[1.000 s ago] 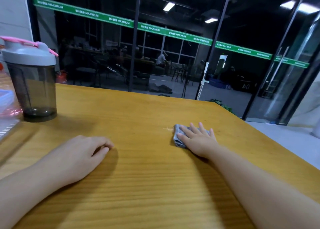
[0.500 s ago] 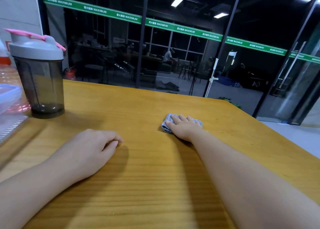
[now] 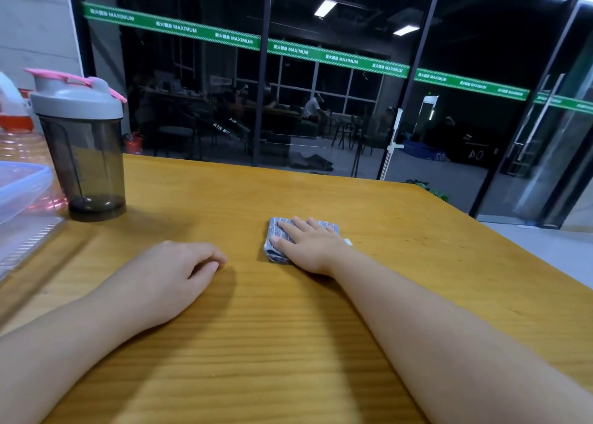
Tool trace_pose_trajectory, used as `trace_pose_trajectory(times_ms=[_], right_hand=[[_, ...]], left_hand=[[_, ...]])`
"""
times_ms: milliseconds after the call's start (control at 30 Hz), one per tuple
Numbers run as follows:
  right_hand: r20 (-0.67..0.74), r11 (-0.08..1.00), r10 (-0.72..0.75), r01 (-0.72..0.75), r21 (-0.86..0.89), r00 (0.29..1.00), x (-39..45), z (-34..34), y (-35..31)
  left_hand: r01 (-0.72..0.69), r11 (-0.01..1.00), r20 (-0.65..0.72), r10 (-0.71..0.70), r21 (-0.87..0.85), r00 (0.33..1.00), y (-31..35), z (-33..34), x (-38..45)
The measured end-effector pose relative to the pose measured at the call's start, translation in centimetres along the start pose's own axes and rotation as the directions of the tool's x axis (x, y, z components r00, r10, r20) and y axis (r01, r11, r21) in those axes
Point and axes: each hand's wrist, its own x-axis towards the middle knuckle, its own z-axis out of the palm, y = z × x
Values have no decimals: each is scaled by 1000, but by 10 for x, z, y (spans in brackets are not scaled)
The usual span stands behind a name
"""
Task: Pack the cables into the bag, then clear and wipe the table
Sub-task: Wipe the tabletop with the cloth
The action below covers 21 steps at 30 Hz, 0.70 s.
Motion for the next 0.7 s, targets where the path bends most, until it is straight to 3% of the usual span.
trace_pose_trajectory(times_ms=[133, 267, 533, 700], right_hand=[[33, 996, -86, 86, -7, 996, -24, -3, 14], [44, 999, -44, 44, -4, 998, -38, -8, 40], [2, 974, 227, -227, -6, 974, -53, -13, 111], [-49, 885, 465, -465, 18, 884, -65, -15, 151]], left_hand=[[-8, 1000, 49, 9, -19, 999, -2, -3, -3], [-17, 1000, 71, 18, -20, 997, -3, -4, -4], [-186, 982, 118, 183, 13, 976, 2, 1, -5], [-254, 967, 161, 248, 17, 955, 10, 4, -5]])
